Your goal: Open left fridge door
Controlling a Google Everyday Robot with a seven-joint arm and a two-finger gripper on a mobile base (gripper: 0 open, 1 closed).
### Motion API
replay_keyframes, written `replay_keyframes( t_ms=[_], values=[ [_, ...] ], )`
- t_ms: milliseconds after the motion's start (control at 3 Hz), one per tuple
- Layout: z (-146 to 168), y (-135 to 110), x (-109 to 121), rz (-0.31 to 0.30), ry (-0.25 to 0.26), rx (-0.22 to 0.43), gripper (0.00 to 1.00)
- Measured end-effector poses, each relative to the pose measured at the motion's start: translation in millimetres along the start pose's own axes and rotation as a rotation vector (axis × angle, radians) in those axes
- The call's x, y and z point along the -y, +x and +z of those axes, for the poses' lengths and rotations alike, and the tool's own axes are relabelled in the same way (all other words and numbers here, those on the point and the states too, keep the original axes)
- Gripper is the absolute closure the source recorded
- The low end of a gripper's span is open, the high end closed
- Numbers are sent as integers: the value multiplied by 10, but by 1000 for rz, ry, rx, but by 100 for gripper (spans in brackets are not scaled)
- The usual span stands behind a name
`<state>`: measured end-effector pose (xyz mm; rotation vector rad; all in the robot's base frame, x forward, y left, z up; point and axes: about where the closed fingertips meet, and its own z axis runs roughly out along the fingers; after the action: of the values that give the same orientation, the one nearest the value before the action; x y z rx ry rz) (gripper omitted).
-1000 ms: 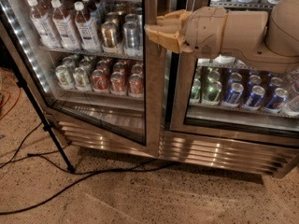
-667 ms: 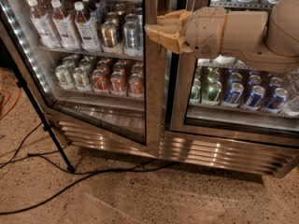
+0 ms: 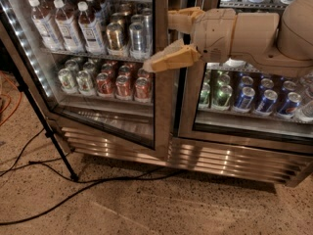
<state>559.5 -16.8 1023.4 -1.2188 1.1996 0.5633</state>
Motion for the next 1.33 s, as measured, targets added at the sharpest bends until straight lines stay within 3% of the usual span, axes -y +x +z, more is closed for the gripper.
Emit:
replay_keyframes(
  t_ms=[667,1333],
  values=[
    [13,113,-52,0,0,0,0],
    [36,-10,-166,-27,29,-8,0]
  ],
)
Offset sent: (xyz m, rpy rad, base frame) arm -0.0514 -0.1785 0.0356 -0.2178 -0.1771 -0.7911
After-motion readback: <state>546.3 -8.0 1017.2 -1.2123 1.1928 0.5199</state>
